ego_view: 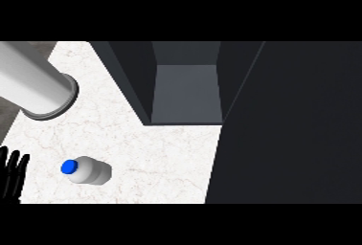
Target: Pick up the bottled water, place it into the cabinet and close the cabinet
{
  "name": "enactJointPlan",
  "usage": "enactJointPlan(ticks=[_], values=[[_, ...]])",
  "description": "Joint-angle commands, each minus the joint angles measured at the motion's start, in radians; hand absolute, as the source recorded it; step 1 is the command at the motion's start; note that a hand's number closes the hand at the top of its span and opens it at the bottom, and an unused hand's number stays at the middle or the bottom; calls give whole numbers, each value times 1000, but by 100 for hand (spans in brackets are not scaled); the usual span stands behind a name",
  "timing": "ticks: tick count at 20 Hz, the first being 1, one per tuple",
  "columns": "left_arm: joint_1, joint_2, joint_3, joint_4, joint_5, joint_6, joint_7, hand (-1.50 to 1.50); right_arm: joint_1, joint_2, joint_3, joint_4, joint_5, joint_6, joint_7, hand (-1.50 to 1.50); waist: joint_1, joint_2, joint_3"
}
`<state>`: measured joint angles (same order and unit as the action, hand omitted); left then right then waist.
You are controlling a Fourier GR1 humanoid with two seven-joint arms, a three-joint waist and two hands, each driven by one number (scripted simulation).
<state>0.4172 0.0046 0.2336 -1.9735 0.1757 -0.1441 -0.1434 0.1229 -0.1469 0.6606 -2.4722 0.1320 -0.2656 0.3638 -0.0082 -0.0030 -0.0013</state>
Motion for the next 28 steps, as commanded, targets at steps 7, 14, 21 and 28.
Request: enactJointPlan(ticks=[7, 14, 21, 28], values=[[-61, -4, -44, 209, -68, 1, -116, -150, 28, -43, 60, -96, 148, -49, 36, -150, 1, 0, 1], [-161, -4, -73, 429, -97, 25, -243, -150, 57, -92, 84, -114, 142, -67, 8, -150, -3, 0, 1], [-201, -4, -60, 566, -131, 42, -338, -150, -23, -91, 29, -109, 132, -98, 53, -150, 2, 1, 0], [-285, -4, -79, 758, -114, 121, -453, -150, 1, -76, 98, -70, 140, -123, -15, -150, 2, 1, 1]])
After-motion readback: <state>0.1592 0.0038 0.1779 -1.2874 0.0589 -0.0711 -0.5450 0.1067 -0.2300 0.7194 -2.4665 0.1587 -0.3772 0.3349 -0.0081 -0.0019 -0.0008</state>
